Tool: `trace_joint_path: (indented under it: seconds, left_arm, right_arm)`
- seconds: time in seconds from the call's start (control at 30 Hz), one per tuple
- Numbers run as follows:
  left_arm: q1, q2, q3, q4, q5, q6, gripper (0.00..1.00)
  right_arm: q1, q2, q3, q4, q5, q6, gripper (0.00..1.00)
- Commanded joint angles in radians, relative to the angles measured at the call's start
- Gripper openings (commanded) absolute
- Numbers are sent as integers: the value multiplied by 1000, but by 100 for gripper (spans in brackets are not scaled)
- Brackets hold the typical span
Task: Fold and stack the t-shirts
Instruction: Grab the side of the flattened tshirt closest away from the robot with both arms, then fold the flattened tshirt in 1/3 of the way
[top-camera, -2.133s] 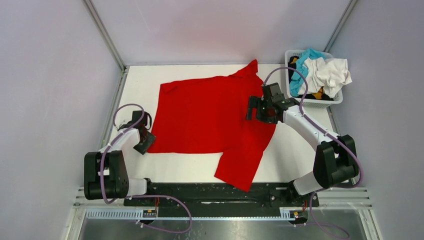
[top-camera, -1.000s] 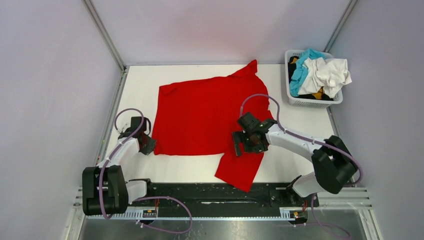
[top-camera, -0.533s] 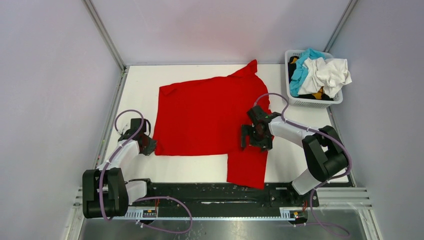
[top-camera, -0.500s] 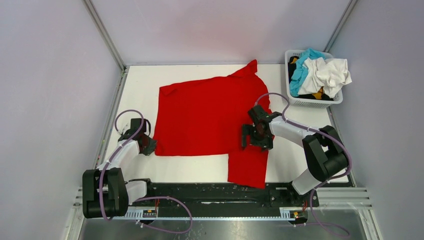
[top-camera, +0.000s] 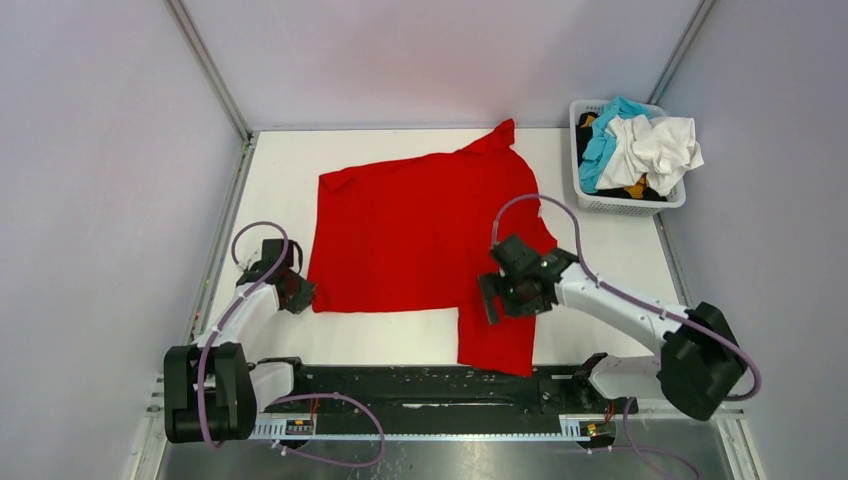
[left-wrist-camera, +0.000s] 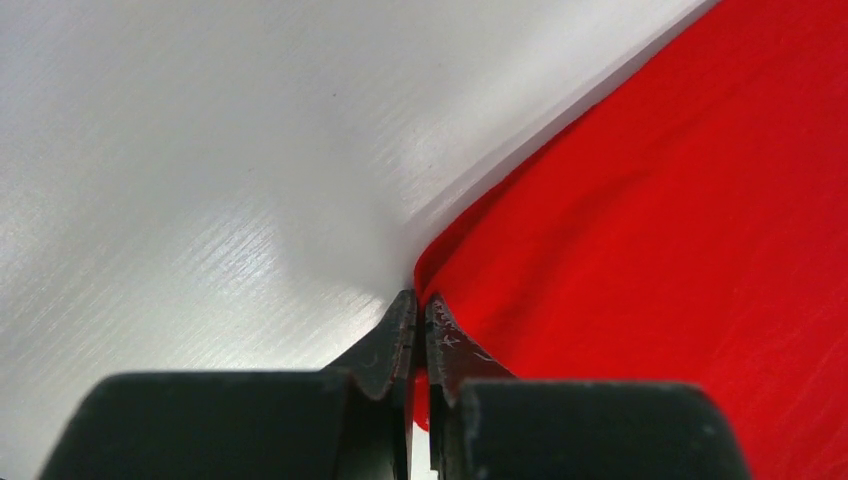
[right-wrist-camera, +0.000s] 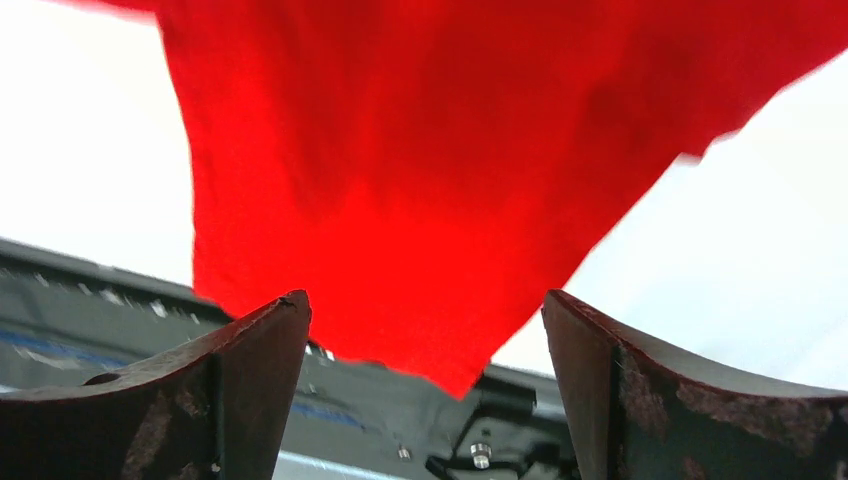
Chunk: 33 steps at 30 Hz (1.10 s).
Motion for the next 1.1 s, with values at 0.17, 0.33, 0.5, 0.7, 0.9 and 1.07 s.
trace_joint_path:
  seconds: [0.17, 0.33, 0.5, 0.7, 0.9, 1.07]
  left_arm:
    - [-3, -56, -21, -19, 23, 8, 0]
    - [-3, -67, -29, -27, 20, 4, 0]
    - [-3, -70, -30, -38, 7, 5, 0]
    - [-3, -86, -28, -97, -24, -3, 0]
    - [-3, -163, -54, -185, -24, -26, 0]
    - [-3, -257, -80, -203, 10, -53, 0]
  right_arm:
    - [235, -88, -187, -105, -128, 166, 85]
    - [262, -2, -209, 7, -107, 211, 75]
    - [263, 60, -204, 41, 3, 267, 61]
    - [265, 38, -233, 5, 43, 328, 11]
    - [307, -147, -231, -112, -69, 319, 0]
    - [308, -255, -256, -149, -115, 330, 0]
